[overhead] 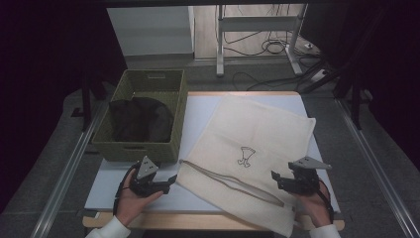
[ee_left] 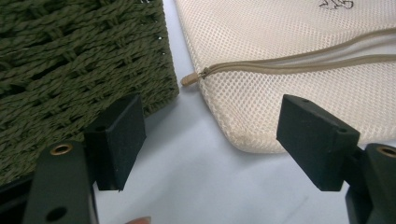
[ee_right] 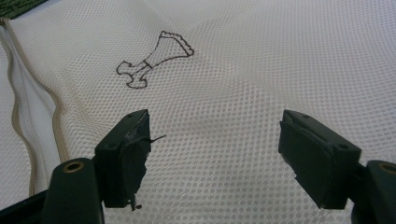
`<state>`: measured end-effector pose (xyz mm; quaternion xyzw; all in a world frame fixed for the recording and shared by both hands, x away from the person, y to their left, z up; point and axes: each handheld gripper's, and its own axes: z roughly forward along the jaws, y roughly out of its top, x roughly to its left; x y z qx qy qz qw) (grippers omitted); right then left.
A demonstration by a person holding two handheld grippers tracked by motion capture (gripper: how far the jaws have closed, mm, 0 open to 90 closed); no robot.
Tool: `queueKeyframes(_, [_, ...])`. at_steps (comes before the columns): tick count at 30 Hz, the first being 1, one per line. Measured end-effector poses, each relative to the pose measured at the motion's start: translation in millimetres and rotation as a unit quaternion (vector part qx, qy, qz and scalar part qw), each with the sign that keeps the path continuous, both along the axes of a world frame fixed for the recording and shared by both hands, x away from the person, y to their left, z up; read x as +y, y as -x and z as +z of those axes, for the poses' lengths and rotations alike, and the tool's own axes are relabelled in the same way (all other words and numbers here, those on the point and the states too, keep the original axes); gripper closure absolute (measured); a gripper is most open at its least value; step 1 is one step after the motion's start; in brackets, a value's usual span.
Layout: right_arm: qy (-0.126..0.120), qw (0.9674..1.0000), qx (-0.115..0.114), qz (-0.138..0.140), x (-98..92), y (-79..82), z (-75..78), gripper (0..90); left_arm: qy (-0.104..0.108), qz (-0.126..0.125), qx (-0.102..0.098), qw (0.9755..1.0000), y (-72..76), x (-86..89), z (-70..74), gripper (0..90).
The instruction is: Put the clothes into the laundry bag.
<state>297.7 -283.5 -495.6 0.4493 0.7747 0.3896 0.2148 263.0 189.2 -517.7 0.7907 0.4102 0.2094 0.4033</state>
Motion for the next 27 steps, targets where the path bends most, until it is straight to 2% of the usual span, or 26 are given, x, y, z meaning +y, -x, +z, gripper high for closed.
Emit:
queueKeyframes(6, [-0.009,0.9999,0.004,0.008,0.7,-2.8,4.1,27.5,0.001,0.0,0.004,1.0,-0.4,-1.6,-1.4,23.5])
queueKeyframes(11, [-0.003,0.9997,0.002,0.022,6.0,-6.3,12.6,27.4,-0.009,-0.008,0.0,0.9999,0.5,-6.2,-1.7,22.6])
queueKeyframes(12, [0.002,0.9995,0.0,0.03,10.7,-11.0,17.9,27.3,-0.016,-0.009,0.0,0.9998,1.2,-8.6,-2.0,22.6])
queueKeyframes(16, [0.011,0.9988,0.003,0.049,22.8,-19.3,25.7,27.8,-0.019,-0.011,0.004,0.9997,1.6,-10.6,-2.6,22.7])
queueKeyframes(21, [0.017,0.9973,0.01,0.071,37.0,-25.6,33.5,28.3,-0.017,-0.007,0.007,0.9998,1.8,-8.6,-2.5,23.0])
queueKeyframes(22, [0.022,0.9964,0.012,0.081,45.0,-28.1,37.6,28.5,-0.017,-0.007,0.007,0.9998,1.8,-8.3,-2.5,23.0])
queueKeyframes(27, [0.033,0.9947,0.019,0.095,58.8,-32.5,41.8,28.5,-0.017,-0.008,0.007,0.9998,1.8,-8.9,-2.9,22.9])
